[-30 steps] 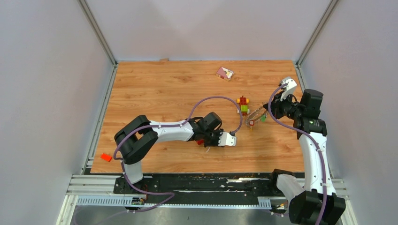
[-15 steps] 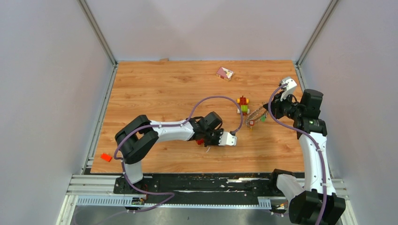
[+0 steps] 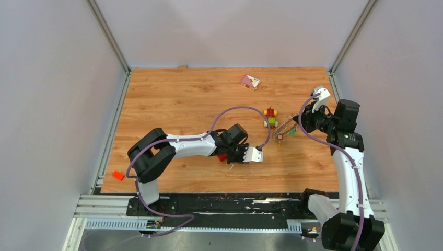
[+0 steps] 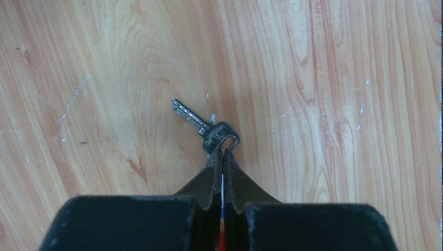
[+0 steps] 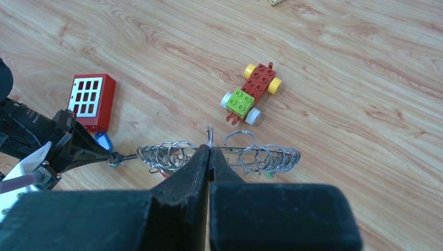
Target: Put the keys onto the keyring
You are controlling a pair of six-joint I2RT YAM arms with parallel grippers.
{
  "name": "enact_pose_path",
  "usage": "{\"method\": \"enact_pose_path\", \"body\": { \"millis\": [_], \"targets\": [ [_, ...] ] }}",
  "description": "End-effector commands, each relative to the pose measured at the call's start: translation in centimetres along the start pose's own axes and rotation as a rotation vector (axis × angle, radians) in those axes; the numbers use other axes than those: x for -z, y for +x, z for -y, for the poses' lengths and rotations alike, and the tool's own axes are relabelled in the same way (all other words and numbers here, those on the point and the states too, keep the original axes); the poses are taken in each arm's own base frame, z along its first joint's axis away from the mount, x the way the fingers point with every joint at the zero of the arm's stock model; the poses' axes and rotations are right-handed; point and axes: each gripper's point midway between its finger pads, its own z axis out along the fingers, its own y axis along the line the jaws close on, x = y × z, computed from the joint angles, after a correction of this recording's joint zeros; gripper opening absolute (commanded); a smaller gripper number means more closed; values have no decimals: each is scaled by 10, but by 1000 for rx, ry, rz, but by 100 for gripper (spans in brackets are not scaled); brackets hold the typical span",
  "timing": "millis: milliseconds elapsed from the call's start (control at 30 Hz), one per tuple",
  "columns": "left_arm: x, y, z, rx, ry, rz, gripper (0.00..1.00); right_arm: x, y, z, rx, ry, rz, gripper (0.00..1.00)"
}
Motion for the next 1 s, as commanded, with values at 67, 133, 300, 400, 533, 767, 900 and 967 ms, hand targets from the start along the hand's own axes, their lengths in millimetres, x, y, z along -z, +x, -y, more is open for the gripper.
{"method": "enact_pose_path", "body": {
  "millis": [67, 133, 300, 400, 533, 767, 900, 967],
  "targets": [
    [39, -43, -20, 36, -27, 173, 0, -1, -18, -13, 48, -79, 76, 0],
    [50, -52, -22, 56, -22, 230, 0, -2, -20, -20, 61, -108, 87, 0],
    [81, -71, -25, 70, -32, 362, 0, -5, -25, -38, 107, -183, 101, 0],
    [100, -80, -27, 82, -39, 429, 0, -10, -29, -57, 154, -248, 103, 0],
    [124, -88, -37, 117, -66, 492, 0, -17, -34, -83, 212, -331, 107, 0],
    [162, -100, -48, 204, -113, 573, 0, -33, -40, -113, 300, -420, 113, 0],
    [183, -108, -50, 247, -133, 607, 0, -40, -46, -127, 383, -446, 134, 0],
    [192, -113, -51, 234, -145, 608, 0, -42, -48, -134, 412, -470, 143, 0]
  ]
}}
